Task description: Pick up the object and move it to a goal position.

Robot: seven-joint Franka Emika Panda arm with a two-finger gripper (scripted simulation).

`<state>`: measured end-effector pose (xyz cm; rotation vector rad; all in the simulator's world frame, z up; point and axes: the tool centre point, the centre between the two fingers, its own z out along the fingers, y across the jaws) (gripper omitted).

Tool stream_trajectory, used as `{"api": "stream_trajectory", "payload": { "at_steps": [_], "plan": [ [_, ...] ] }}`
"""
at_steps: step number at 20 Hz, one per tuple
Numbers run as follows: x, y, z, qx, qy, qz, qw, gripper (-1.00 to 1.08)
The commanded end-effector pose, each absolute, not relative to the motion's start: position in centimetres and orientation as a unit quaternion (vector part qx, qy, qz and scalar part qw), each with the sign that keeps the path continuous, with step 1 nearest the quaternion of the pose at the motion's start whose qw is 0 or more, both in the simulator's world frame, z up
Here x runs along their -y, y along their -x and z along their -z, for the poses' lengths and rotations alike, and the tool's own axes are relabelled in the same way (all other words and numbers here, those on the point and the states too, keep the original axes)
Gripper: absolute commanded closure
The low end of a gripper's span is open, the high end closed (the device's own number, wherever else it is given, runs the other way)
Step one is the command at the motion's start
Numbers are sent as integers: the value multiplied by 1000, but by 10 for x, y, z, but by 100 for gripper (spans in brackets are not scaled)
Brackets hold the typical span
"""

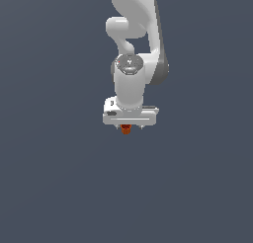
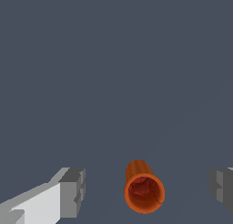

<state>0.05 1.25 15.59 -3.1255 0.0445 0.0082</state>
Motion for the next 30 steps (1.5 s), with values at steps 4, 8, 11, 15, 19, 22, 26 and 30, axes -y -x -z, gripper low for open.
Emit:
{"api": "stream_trajectory", "payload": {
  "at_steps": [4,8,11,15,19,22,26,30],
  "plan": [
    [-6,-2,-158,-19,1000,-1,6,-92],
    [19,-6,-165,-37,999,4,0,-92],
    [29,-7,-167,-43,999,6,-3,-92],
    [26,-7,-166,-43,999,6,-2,-92],
    [26,-4,-163,-56,998,6,-2,-92],
    [24,-1,-159,-71,997,5,-1,-92],
    [21,5,-152,-101,995,5,0,-92],
    [17,13,-142,-140,990,4,1,-92]
  ]
}}
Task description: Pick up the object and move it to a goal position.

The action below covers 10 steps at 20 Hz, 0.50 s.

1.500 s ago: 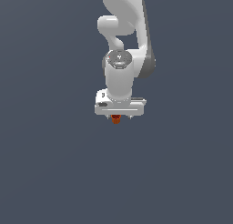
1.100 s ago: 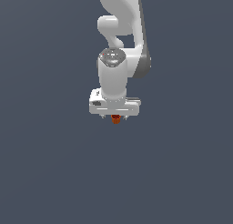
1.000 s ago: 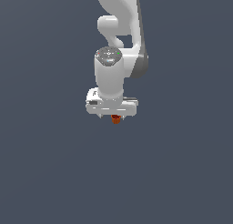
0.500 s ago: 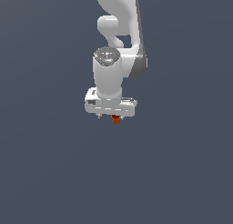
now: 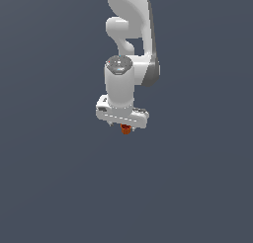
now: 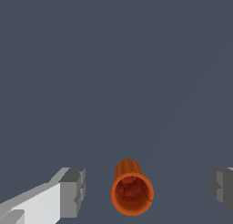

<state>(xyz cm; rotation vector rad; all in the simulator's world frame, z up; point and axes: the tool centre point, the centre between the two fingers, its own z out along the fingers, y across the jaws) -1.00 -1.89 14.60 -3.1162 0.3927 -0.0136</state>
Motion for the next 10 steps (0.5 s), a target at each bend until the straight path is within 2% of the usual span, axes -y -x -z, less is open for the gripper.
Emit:
{"api": "stream_trajectory", "payload": {
  "at_steps": [1,10],
  "plan": [
    [16,16,-139,-152,988,4,1,-92],
    [8,43,-113,-268,963,1,2,-92]
  ]
}}
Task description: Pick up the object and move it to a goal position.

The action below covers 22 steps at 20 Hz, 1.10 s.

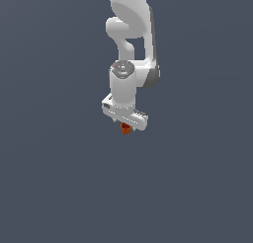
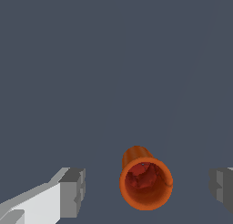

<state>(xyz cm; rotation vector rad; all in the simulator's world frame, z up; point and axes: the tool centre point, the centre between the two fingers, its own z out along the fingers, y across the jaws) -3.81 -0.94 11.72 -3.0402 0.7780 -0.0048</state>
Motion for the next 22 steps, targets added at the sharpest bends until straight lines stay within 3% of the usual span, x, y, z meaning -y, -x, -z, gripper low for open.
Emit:
{"api": "stream_trajectory", "payload": {
  "at_steps": [1,22],
  "plan": [
    [7,46,-110,-280,960,1,2,-92],
    [3,73,-87,-383,924,0,0,-92]
  ]
}}
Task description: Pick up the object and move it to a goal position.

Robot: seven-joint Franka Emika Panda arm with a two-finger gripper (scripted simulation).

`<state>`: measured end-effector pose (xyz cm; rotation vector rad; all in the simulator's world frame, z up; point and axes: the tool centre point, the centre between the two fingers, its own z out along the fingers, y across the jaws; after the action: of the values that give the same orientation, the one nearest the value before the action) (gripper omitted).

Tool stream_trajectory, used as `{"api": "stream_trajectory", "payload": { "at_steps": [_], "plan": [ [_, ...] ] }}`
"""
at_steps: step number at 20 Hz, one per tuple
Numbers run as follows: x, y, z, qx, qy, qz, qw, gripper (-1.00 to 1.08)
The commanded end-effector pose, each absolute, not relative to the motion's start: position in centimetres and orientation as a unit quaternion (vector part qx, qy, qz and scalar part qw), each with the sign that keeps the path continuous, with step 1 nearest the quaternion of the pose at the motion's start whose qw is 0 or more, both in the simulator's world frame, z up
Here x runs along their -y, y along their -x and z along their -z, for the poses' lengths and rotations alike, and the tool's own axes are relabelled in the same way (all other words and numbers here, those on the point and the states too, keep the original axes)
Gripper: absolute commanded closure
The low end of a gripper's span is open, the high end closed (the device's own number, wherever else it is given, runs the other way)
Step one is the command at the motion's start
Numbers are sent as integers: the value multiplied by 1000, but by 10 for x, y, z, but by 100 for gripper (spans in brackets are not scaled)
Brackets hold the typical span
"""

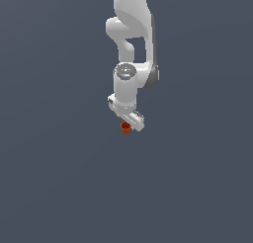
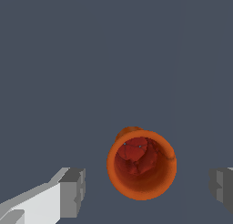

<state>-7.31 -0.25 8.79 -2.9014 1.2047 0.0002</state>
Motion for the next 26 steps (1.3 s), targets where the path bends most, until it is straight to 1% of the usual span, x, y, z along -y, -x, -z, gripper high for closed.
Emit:
{"api": "stream_trajectory", "payload": {
  "at_steps": [1,11,16,17,26],
  "plan": [
    [2,73,-85,-383,924,0,0,-92],
    [3,75,-45,-385,923,0,0,-92],
    [3,74,-38,-386,923,0,0,-92],
    [3,74,-38,-386,923,0,0,108],
    [3,74,-38,-386,923,0,0,108]
  ]
}}
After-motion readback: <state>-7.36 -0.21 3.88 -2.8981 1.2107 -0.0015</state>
